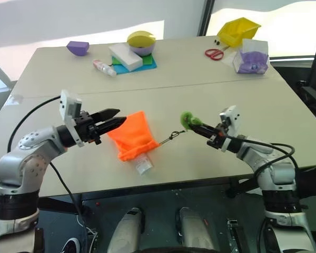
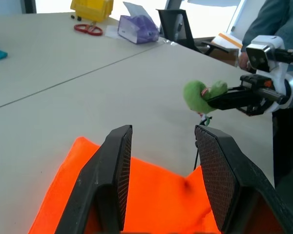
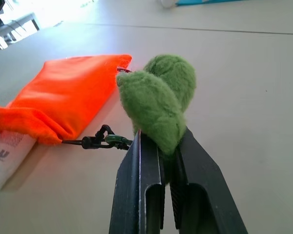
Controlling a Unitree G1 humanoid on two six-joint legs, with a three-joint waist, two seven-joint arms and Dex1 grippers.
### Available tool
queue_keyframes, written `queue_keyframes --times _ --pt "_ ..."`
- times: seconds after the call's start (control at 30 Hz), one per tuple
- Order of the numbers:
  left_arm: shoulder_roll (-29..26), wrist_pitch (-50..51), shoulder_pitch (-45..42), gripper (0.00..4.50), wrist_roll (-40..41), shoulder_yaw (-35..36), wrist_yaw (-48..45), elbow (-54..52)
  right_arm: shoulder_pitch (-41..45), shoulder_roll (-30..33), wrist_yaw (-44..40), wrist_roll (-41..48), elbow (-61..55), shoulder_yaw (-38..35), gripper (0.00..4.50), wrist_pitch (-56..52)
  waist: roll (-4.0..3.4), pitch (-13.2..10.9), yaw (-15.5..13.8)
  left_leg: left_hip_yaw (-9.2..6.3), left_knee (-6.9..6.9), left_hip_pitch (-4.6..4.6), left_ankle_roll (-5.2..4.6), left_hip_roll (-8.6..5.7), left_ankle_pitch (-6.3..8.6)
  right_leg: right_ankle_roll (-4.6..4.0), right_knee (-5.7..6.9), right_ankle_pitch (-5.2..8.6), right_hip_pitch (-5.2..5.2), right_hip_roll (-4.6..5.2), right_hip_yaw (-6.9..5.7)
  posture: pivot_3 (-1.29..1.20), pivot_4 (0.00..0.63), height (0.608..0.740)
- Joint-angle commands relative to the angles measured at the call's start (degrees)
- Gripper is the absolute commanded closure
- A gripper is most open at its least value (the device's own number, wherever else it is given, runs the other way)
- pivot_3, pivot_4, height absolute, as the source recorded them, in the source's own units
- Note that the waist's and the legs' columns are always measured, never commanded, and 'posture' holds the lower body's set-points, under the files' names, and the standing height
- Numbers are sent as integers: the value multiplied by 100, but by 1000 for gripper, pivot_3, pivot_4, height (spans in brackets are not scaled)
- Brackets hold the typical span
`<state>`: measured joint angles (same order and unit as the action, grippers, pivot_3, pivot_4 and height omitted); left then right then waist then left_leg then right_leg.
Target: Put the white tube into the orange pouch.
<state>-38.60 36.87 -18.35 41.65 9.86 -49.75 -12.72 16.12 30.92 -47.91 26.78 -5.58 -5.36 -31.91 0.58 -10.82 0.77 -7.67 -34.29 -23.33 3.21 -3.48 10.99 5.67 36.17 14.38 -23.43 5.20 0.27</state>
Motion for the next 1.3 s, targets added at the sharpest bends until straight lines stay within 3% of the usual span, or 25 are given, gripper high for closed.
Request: queue_keyframes --times 0.03,0.67,0.9,1.07,1.3 --pt "-70 -339 44 2331 -313 -145 -198 -13 -69 18 30 -270 -188 201 4500 320 2 -1 8 0 0 -1 0 0 0 0 -1 0 0 0 0 0 150 740" --pt "-299 -651 1137 2331 -668 -165 -359 -809 103 -160 -9 -404 15 513 4500 609 1 -1 0 13 0 0 1 16 1 -10 -2 -3 -7 -8 14 0 150 740" --pt "663 -705 -76 2331 -935 -757 160 -112 291 -244 92 -337 50 374 4500 692 3 -1 -25 16 -21 -3 1 16 0 -6 -1 -5 7 -8 5 0 150 740" --pt "729 -868 -522 2331 -1163 -1014 -52 376 289 -117 93 -490 108 353 4500 849 2 -1 13 23 -25 -4 0 16 1 3 -1 -10 6 -13 8 0 150 740" --pt "801 -885 -610 2331 -1247 -1255 -338 562 184 -143 6 82 -319 31 4500 645 2 -1 1 22 -13 -4 -1 21 1 13 -1 -16 -1 -15 10 0 150 740"
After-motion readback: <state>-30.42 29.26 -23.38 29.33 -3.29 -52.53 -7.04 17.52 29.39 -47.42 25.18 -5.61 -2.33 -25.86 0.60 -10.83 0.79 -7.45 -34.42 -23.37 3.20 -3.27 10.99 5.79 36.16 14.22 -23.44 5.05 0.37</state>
